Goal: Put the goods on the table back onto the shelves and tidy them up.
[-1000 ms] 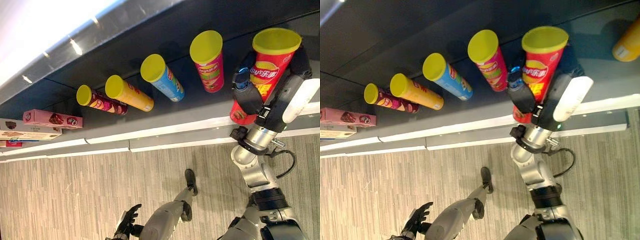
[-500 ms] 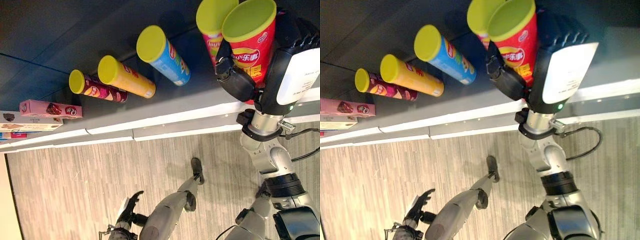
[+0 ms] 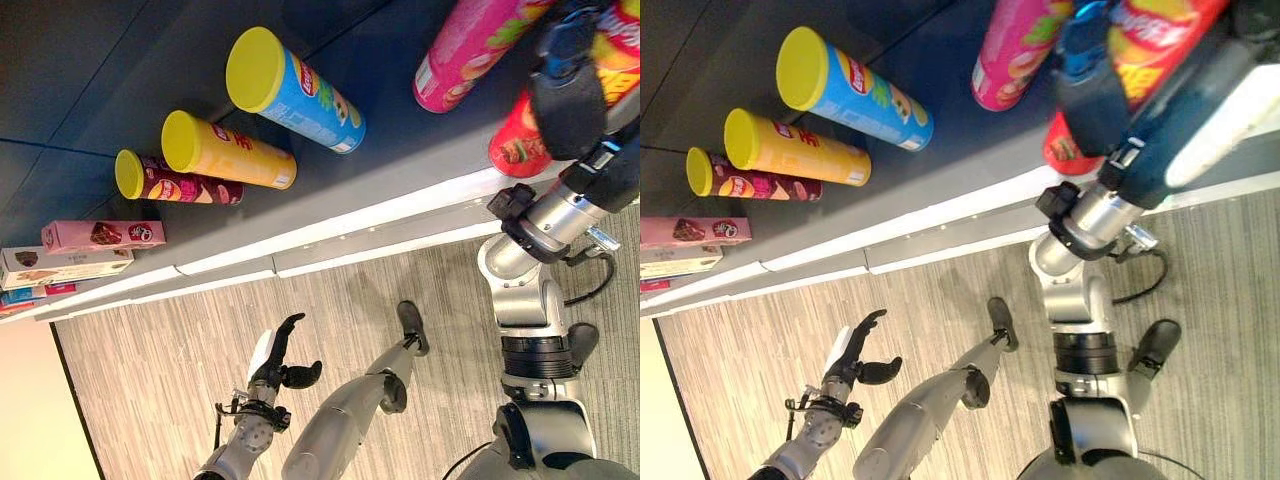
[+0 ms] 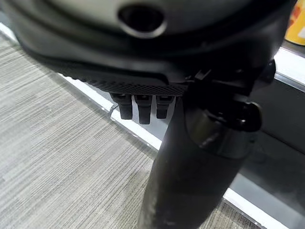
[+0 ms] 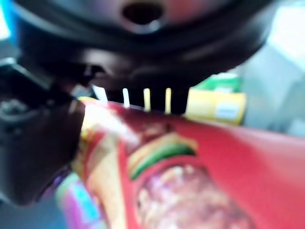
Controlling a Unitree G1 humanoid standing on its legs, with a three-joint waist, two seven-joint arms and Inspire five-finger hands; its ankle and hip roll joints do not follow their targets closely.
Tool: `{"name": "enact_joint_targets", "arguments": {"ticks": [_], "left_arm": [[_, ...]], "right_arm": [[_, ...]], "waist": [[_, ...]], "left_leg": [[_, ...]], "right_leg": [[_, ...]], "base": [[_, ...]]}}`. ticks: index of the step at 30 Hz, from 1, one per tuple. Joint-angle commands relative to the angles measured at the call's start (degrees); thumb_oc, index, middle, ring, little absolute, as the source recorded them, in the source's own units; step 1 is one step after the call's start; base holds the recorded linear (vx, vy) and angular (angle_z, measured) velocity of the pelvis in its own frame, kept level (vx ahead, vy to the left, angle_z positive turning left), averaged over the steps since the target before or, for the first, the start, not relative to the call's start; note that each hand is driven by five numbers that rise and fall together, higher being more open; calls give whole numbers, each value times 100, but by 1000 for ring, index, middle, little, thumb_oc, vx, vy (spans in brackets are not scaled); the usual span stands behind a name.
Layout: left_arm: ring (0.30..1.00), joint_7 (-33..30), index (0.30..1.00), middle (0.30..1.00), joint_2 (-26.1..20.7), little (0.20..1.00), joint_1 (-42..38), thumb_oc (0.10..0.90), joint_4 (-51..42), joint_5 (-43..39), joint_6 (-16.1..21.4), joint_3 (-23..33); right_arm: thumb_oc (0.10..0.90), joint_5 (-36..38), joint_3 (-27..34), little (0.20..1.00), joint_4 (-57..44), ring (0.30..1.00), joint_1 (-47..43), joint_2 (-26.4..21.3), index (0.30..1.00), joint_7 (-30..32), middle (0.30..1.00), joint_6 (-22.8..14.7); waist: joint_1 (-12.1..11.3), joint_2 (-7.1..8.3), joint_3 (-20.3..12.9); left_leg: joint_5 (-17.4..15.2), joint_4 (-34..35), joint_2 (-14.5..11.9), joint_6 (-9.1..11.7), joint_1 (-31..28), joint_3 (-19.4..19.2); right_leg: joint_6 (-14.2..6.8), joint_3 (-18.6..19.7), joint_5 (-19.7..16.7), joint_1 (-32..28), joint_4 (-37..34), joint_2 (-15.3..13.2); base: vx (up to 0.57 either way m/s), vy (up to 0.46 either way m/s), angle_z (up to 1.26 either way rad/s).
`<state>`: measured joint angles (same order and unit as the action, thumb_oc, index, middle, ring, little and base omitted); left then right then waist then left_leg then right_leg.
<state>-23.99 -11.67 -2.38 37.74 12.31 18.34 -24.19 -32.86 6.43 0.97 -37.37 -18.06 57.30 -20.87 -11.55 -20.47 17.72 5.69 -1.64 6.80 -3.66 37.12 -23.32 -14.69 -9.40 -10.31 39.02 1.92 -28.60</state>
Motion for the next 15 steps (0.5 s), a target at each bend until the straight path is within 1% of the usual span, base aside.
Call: {"name": "enact_joint_targets", "arguments": {"ticks": [1, 2, 3, 4, 5, 6, 9, 11, 14, 15], "left_arm": [[900, -566, 900, 900, -468, 900, 419, 800, -47, 157, -35, 2], [900, -604, 900, 900, -461, 900, 397, 800, -40, 171, -46, -4], [900, -646, 900, 900, -455, 900, 370, 800, -33, 195, -47, -9], [900, -699, 900, 900, -447, 900, 358, 800, -11, 222, -48, -4], [900, -701, 900, 900, -447, 900, 358, 800, -9, 224, -46, -5], [900, -754, 900, 900, -430, 900, 348, 800, 54, 233, -72, 22], [900, -750, 900, 900, -416, 900, 340, 800, 96, 227, -42, 49], [900, -750, 900, 900, -421, 900, 326, 800, 134, 223, -18, 49], [900, -762, 900, 900, -405, 900, 311, 800, 188, 216, -8, 45], [900, -760, 900, 900, -398, 900, 290, 800, 229, 211, -2, 39]], "right_arm": [[400, 563, 205, 300, -836, 300, 298, 51, 300, -202, 300, -898], [455, 705, 247, 382, -907, 382, 289, 112, 382, -246, 382, -1010], [405, 850, 264, 307, -982, 307, 294, 185, 307, -303, 307, -1132], [400, 1012, 287, 300, -1053, 300, 318, 247, 300, -391, 300, -1242], [400, 1024, 293, 300, -1059, 300, 321, 249, 300, -406, 300, -1242], [800, 1363, 268, 900, -1203, 900, 417, 343, 900, -638, 900, -1441], [800, 1564, 199, 900, -1268, 900, 492, 318, 900, -800, 900, -1465], [800, 1726, 144, 900, -1321, 900, 535, 239, 900, -949, 900, -1521], [800, 1771, 133, 900, -1357, 900, 572, 208, 900, -1022, 900, -1580], [800, 1779, 118, 900, -1370, 900, 611, 192, 900, -1012, 900, -1595]], "waist": [[-86, -175, -539], [-82, -174, -542], [-74, -180, -548], [-68, -176, -559], [-69, -174, -560], [-55, -156, -607], [-55, -130, -641], [-45, -86, -673], [-29, -65, -685], [-15, -35, -693]], "left_leg": [[-795, -786, -238, 401, 628, 59], [-797, -786, -231, 400, 634, 56], [-805, -792, -222, 400, 640, 47], [-813, -794, -221, 399, 637, 41], [-814, -795, -220, 399, 637, 40], [-828, -791, -231, 397, 616, 33], [-837, -799, -235, 393, 589, 34], [-834, -792, -238, 399, 573, 52], [-842, -815, -242, 401, 572, 60], [-844, -822, -255, 406, 565, 75]], "right_leg": [[-31, -87, -424, 301, 280, -374], [-31, -84, -432, 308, 275, -374], [-31, -77, -437, 318, 271, -378], [-31, -73, -448, 324, 268, -384], [-31, -72, -449, 325, 267, -384], [-31, -77, -464, 324, 274, -395], [-30, -79, -476, 310, 282, -393], [-24, -83, -485, 283, 280, -375], [-20, -95, -487, 275, 289, -364], [-14, -98, -476, 266, 295, -352]], "base": [[31, 42, -2], [28, 32, -2], [0, 0, 0], [0, 0, 0], [31, 26, -4], [24, 24, -4], [0, 0, 0], [0, 0, 0], [0, 0, 0], [0, 0, 0]]}}
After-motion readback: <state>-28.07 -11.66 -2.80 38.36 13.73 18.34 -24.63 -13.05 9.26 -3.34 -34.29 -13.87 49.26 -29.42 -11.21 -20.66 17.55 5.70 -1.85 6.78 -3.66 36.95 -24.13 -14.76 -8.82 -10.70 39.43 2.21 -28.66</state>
